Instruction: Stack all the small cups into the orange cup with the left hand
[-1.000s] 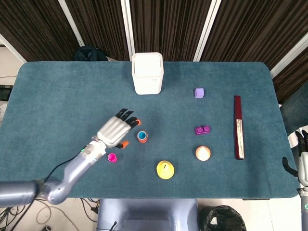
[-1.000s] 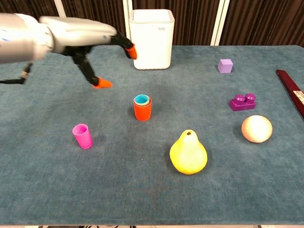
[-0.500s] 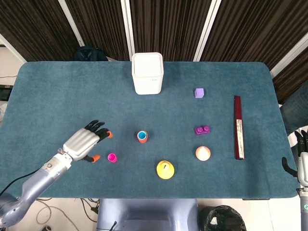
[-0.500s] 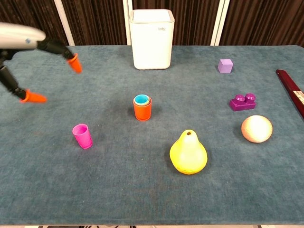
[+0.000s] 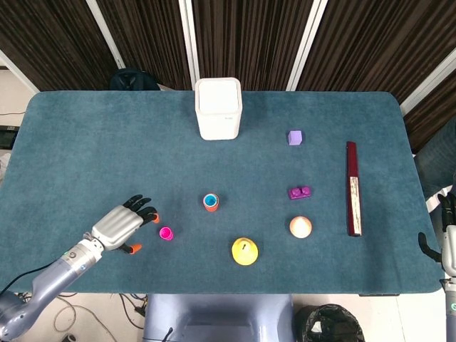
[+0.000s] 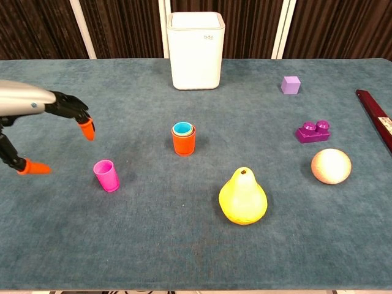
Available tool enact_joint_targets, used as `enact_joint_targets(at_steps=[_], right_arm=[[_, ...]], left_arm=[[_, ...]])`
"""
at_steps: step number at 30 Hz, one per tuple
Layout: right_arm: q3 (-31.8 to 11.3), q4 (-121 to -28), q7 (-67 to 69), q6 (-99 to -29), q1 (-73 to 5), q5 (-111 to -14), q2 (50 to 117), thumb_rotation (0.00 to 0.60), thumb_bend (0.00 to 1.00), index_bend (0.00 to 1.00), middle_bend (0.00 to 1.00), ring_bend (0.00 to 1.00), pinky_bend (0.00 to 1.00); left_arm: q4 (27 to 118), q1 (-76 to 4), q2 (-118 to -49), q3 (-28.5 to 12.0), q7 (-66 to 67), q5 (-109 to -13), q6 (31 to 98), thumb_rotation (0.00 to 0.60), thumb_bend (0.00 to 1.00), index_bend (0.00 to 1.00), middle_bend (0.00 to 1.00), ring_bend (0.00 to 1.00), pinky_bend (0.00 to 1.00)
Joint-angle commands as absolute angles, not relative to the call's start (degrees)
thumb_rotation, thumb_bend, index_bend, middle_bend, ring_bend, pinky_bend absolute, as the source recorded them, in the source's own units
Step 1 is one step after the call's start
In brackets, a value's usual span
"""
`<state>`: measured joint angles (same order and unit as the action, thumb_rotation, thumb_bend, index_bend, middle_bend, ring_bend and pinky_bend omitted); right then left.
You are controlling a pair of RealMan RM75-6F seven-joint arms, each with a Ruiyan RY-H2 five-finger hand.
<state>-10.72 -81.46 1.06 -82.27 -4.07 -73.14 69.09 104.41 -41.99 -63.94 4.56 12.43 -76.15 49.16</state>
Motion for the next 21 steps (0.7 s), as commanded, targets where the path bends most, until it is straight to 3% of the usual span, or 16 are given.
enact_joint_targets(at_steps=[1, 21], right_arm=[[-10.71, -81.45, 1.11, -82.23, -4.07, -73.13, 69.07, 0.600, 0.43, 0.06, 0.00, 0.06, 0.00], [-10.87, -81.36, 1.51, -82.42, -3.95, -73.05, 68.95, 0.600, 0.43, 0.06, 0.00, 0.06, 0.00]], left_arm=[[102.50, -42.12, -66.49, 4.11, 13.42, -75.93, 48.48, 0.600, 0.23, 0.29, 0.18, 0.00, 0.00], [98.18, -43.04, -74.29, 2.00, 20.16, -73.23, 48.27, 0.600, 0.25, 0.33, 0.18, 0.00, 0.00]])
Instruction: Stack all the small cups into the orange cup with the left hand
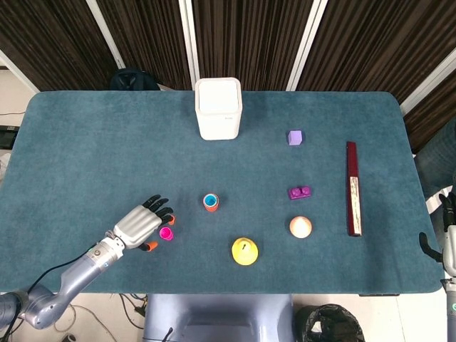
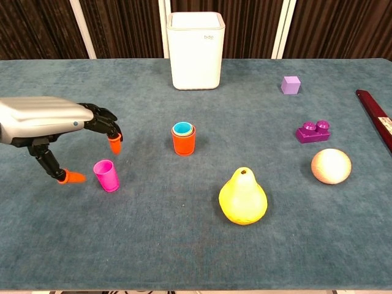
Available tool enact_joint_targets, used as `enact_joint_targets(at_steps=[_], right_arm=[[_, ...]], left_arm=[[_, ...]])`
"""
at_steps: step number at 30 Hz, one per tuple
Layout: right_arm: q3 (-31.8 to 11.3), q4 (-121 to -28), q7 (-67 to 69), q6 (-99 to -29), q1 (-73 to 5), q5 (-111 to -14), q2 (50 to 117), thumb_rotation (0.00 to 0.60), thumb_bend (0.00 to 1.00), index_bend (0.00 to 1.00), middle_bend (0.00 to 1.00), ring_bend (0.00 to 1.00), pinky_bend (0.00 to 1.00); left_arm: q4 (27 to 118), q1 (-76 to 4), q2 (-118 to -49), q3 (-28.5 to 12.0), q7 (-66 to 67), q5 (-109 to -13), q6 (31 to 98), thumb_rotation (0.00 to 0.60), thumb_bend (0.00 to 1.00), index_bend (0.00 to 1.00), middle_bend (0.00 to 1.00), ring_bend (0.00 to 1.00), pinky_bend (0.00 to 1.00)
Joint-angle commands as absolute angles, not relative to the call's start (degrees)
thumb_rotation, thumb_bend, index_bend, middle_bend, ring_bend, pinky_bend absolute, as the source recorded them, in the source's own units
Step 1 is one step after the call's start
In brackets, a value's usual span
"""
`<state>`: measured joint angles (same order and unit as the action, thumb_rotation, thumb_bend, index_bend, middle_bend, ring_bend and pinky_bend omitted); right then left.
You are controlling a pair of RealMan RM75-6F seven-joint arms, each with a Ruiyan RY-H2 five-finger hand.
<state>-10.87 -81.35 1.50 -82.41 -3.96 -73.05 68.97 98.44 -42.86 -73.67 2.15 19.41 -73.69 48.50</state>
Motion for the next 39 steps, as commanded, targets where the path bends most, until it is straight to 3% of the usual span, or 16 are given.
enact_joint_targets(at_steps=[1, 22, 39], right_arm=[[-10.88, -81.37, 1.52, -82.42, -3.95, -73.05, 68.94, 0.600, 0.43, 0.06, 0.00, 0.06, 0.00], [-10.95, -81.19, 1.75, -82.29, -3.93, -72.91, 68.94, 0.600, 0.43, 0.06, 0.00, 0.06, 0.00], [-10.84, -81.21, 1.83, -81.94, -4.02, -72.92, 68.98, 0.600, 0.43, 0.06, 0.00, 0.06, 0.00]], left_arm=[[98.12, -43.09, -74.55, 1.96, 20.58, -73.05, 48.24, 0.600, 0.25, 0.34, 0.18, 0.00, 0.00], [96.23, -43.48, -77.89, 1.34, 23.97, -70.85, 48.14, 0.600, 0.30, 0.45, 0.23, 0.00, 0.00], [95.33, -43.22, -78.32, 1.12, 26.24, -68.76, 48.89, 0.600, 0.31, 0.41, 0.22, 0.00, 0.00]])
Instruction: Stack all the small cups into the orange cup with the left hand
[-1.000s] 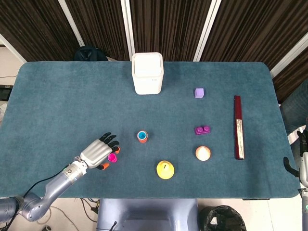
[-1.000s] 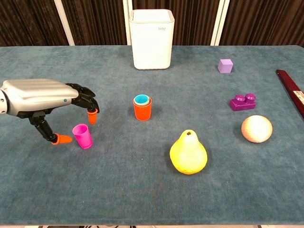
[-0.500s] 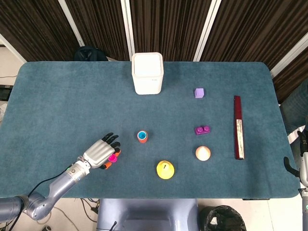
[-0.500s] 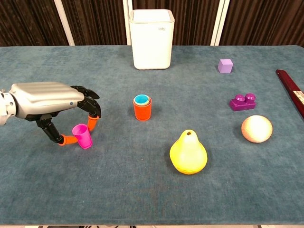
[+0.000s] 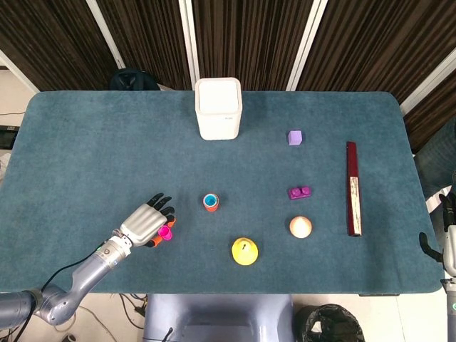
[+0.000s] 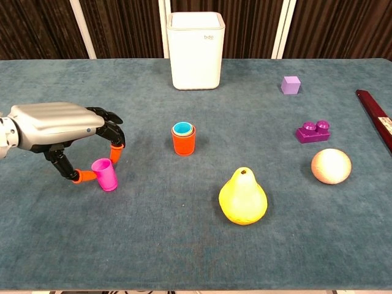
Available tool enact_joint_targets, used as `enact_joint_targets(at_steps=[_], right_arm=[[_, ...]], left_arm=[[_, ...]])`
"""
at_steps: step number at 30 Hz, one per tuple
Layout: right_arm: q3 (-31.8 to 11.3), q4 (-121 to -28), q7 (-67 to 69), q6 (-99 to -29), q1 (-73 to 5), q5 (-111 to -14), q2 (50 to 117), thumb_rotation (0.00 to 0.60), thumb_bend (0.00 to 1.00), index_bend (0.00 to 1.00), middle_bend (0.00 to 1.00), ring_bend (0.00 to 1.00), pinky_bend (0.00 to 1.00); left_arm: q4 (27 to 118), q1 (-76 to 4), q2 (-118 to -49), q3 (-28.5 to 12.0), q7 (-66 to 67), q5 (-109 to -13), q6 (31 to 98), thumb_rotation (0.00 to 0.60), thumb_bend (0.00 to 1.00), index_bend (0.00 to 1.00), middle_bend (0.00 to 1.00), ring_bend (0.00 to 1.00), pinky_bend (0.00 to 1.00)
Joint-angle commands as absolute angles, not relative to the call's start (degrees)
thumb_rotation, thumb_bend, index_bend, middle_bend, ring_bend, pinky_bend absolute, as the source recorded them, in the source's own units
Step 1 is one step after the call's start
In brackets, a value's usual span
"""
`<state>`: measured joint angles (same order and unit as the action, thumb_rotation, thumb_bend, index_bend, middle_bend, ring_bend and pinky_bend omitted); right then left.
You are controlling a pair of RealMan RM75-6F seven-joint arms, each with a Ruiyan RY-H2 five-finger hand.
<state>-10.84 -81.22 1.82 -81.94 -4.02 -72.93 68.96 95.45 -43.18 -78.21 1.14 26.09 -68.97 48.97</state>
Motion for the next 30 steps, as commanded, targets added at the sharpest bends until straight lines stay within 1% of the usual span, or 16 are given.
enact_joint_targets(at_steps=[1, 7, 17, 24, 30], right_arm=[[-10.84, -81.19, 1.81, -81.93, -4.03, -72.92, 68.99, 0.600, 0.43, 0.06, 0.00, 0.06, 0.00], [-10.88, -81.09, 1.86, -81.89, -4.08, -72.89, 69.07, 0.600, 0.43, 0.06, 0.00, 0.06, 0.00], [-10.89, -81.11, 2.08, -82.00, -4.01, -72.95, 69.00, 0.600, 0.43, 0.06, 0.00, 0.06, 0.00], [-10.89, -81.02, 2.00, -81.95, -4.01, -72.88, 69.07, 0.600, 0.43, 0.06, 0.00, 0.06, 0.00], [-10.97, -80.78, 1.83, -81.74, -4.04, -72.51, 69.17, 0.600, 0.43, 0.06, 0.00, 0.06, 0.00]], left_arm=[[95.30, -43.24, -78.36, 1.12, 26.31, -68.70, 48.87, 0.600, 0.31, 0.42, 0.22, 0.00, 0.00], [95.45, -43.30, -78.59, 1.05, 26.55, -68.71, 48.98, 0.600, 0.33, 0.49, 0.24, 0.00, 0.00], [96.64, -43.41, -78.05, 0.02, 26.45, -69.45, 50.30, 0.600, 0.34, 0.49, 0.25, 0.00, 0.00], [98.86, -45.24, -77.14, -3.43, 27.06, -68.78, 51.00, 0.600, 0.34, 0.49, 0.25, 0.00, 0.00], [98.32, -48.72, -78.32, -7.07, 28.92, -64.75, 48.89, 0.600, 0.34, 0.49, 0.25, 0.00, 0.00]])
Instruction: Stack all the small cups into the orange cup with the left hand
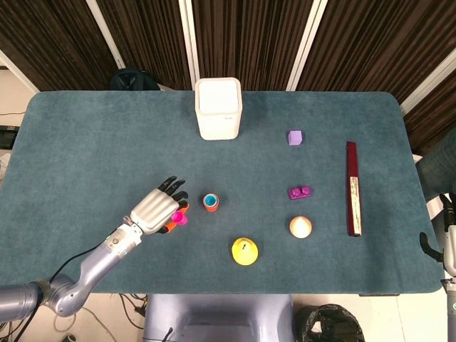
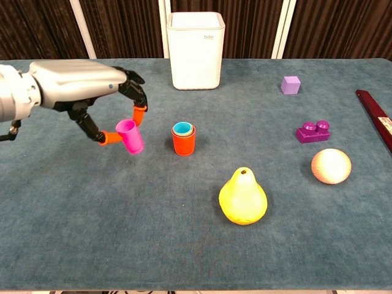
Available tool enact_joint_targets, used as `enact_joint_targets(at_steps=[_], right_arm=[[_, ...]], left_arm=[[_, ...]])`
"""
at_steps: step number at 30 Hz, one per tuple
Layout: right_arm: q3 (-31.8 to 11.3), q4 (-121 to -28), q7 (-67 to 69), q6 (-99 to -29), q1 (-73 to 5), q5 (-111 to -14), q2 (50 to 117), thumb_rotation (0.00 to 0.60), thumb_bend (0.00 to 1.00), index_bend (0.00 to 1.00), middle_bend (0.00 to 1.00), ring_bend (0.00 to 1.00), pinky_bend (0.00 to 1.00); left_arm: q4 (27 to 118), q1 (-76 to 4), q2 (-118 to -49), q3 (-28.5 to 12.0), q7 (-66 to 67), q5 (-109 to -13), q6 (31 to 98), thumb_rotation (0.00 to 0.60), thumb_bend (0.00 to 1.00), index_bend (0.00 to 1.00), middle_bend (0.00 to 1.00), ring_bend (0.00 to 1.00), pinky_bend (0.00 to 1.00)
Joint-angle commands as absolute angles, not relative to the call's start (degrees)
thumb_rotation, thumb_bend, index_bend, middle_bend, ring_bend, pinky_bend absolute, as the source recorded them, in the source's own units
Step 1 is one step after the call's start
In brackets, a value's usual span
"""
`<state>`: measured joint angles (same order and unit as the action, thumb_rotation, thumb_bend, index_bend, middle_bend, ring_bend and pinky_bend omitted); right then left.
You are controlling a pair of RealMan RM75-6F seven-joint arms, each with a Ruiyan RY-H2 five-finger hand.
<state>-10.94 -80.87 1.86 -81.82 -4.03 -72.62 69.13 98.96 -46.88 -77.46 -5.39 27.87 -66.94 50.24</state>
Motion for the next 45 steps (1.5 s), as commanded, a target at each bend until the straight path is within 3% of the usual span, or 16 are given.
enact_joint_targets(at_steps=[1, 15, 36, 39, 45], right_arm=[[-10.99, -80.75, 1.83, -81.74, -4.03, -72.47, 69.17, 0.600, 0.43, 0.06, 0.00, 0.06, 0.00], [-11.30, -79.28, 2.00, -81.01, -4.11, -71.37, 69.61, 0.600, 0.43, 0.06, 0.00, 0.06, 0.00], [-11.31, -78.62, 3.04, -80.31, -4.21, -71.32, 69.72, 0.600, 0.43, 0.06, 0.00, 0.06, 0.00], [-11.32, -78.58, 2.97, -80.25, -4.20, -71.21, 69.74, 0.600, 0.43, 0.06, 0.00, 0.06, 0.00], [-11.40, -78.64, 3.02, -80.41, -4.12, -71.17, 69.66, 0.600, 0.43, 0.06, 0.00, 0.06, 0.00]], left_arm=[[97.98, -49.12, -78.60, -7.40, 29.15, -64.19, 48.62, 0.600, 0.34, 0.49, 0.25, 0.00, 0.00], [88.20, -56.75, -87.25, -12.75, 30.98, -54.36, 45.52, 0.600, 0.34, 0.49, 0.25, 0.00, 0.00], [85.35, -59.41, -89.54, -10.95, 32.30, -52.42, 46.96, 0.600, 0.34, 0.49, 0.25, 0.00, 0.00], [85.18, -59.53, -89.51, -10.40, 32.46, -52.24, 46.82, 0.600, 0.33, 0.45, 0.24, 0.00, 0.00], [85.13, -60.07, -88.97, -9.04, 33.90, -51.44, 46.23, 0.600, 0.26, 0.25, 0.22, 0.00, 0.00]])
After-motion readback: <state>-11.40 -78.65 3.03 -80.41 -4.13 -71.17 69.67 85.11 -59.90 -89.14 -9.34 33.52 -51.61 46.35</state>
